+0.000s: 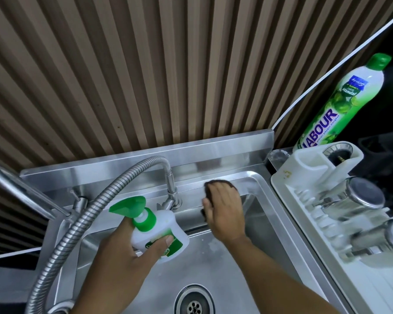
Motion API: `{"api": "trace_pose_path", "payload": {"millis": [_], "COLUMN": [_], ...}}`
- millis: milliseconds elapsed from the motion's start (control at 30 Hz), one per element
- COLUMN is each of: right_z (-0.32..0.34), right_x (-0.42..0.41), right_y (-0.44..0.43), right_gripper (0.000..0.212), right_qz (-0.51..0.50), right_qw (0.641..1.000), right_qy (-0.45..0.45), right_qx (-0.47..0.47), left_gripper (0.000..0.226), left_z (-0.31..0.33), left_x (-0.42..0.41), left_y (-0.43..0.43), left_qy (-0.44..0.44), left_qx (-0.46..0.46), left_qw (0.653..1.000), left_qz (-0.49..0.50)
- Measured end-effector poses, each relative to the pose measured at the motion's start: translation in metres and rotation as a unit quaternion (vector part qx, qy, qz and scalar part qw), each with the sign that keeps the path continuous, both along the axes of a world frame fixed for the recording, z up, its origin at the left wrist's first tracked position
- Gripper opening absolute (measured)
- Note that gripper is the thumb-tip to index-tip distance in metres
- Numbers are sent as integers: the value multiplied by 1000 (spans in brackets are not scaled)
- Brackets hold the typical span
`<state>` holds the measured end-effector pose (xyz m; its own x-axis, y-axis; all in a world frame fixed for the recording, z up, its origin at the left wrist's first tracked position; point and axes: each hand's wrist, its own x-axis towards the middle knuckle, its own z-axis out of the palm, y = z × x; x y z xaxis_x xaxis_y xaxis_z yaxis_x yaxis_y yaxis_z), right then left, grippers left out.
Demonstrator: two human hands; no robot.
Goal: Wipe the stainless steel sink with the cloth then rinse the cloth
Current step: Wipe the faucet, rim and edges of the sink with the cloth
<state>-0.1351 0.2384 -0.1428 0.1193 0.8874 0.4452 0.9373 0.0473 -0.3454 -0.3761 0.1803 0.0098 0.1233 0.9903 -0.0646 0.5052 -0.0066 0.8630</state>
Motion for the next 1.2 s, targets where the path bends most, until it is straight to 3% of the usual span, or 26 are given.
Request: {"api": "trace_pose_path", "payload": {"millis": [133, 200, 300, 433, 567, 633, 733, 833, 900, 1067, 1200], "right_z": [6, 2, 2, 5, -3, -15, -23, -9, -7, 6, -20], "right_x": [34, 27, -17, -71, -99, -95, -82, -80, -76, -35, -23], "right_y": [11, 16, 24, 28, 26, 28, 38, 44, 46, 54, 51], "right_gripper": [38, 56, 75, 78, 83, 88, 72, 36, 30, 26, 28], "right_qz": [-138, -247, -324, -301, -303, -299, -288, -260, -231, -297, -339], "right_qw": [990, 966, 906, 776, 535, 443, 357, 293, 267, 318, 305], "right_qy": [22, 69, 269, 554, 788, 845, 889, 920, 934, 900, 886], "right_qx": [-21, -41, -31, 12, -3, 11, 1, -38, -53, 23, 86], "left_gripper": [31, 31, 32, 32, 34, 34, 35, 37, 39, 39, 42], "left_z": [0, -1, -3, -9, -14, -13, -15, -16, -16, -17, -9], "left_x": [-4, -4, -4, -9, -12, -12, -14, -14, -13, -15, -15], "left_y": [2, 3, 4, 8, 11, 12, 13, 14, 14, 16, 17], "left_qy": [-10, -14, -13, -15, -23, -21, -26, -33, -41, -27, -45], "left_qx": [-2, -4, 0, -10, -20, -22, -24, -24, -30, -19, -25], "left_qw": [1000, 1000, 1000, 1000, 1000, 1000, 999, 999, 999, 999, 998], "left_qz": [-2, -1, -1, 1, 6, 5, 6, 4, 2, 15, 19]}}
